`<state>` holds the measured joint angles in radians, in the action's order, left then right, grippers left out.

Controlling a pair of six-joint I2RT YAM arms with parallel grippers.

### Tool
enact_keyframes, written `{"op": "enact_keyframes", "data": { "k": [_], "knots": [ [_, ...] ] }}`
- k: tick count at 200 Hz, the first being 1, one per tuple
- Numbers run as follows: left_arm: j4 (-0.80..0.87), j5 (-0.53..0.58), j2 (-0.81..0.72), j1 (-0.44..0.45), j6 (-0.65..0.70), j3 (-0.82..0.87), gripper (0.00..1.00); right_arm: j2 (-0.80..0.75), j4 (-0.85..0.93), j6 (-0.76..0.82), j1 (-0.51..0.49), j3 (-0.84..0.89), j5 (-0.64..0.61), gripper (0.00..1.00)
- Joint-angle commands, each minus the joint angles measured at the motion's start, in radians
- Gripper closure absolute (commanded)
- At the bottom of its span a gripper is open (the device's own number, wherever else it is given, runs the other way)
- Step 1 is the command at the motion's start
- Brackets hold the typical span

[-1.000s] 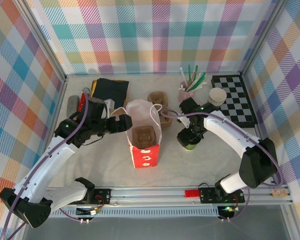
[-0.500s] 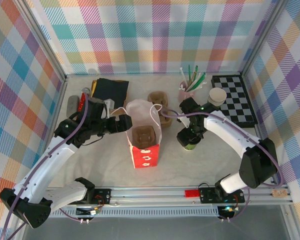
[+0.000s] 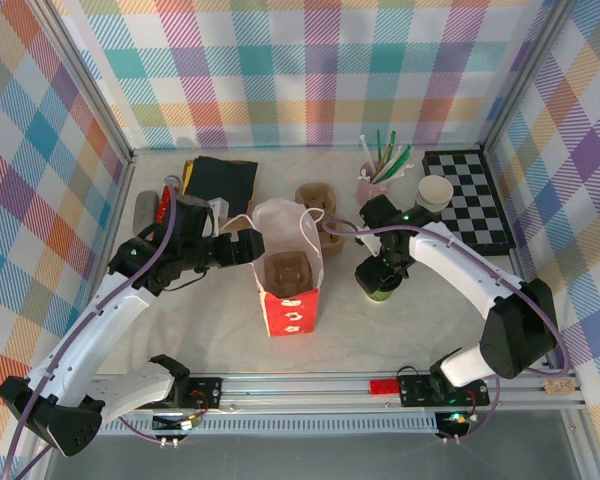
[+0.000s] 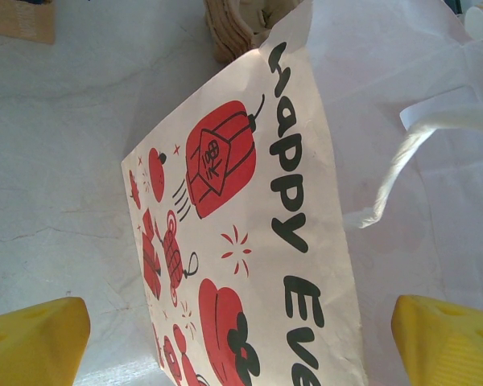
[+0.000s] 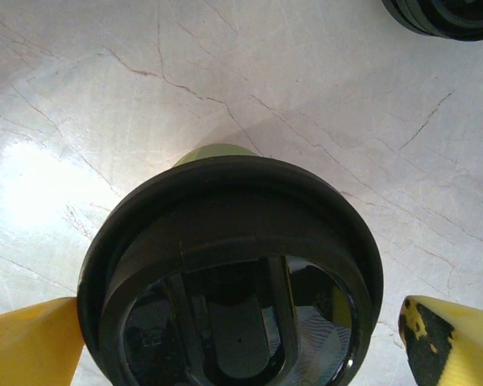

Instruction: Pack the takeout coffee

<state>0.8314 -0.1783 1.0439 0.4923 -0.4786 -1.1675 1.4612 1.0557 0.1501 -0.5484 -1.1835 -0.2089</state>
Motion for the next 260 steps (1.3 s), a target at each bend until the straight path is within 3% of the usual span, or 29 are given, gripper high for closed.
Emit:
{"op": "enact_keyframes", "data": {
  "k": [1,59,260],
  "knots": [
    [-0.012,0.0,-0.017,-0.008,0.006,-0.007,0.04,-0.006,0.007,0.006,0.001,0.009,0.005,0.01],
    [-0.005,0.004,-0.024,-0.009,0.009,-0.009,0.04,0.024,0.008,-0.001,0.001,0.017,0.055,0.01],
    [0.0,0.008,-0.04,-0.018,0.015,-0.004,0.04,0.126,-0.049,-0.125,0.002,0.071,0.054,0.01]
  ]
}}
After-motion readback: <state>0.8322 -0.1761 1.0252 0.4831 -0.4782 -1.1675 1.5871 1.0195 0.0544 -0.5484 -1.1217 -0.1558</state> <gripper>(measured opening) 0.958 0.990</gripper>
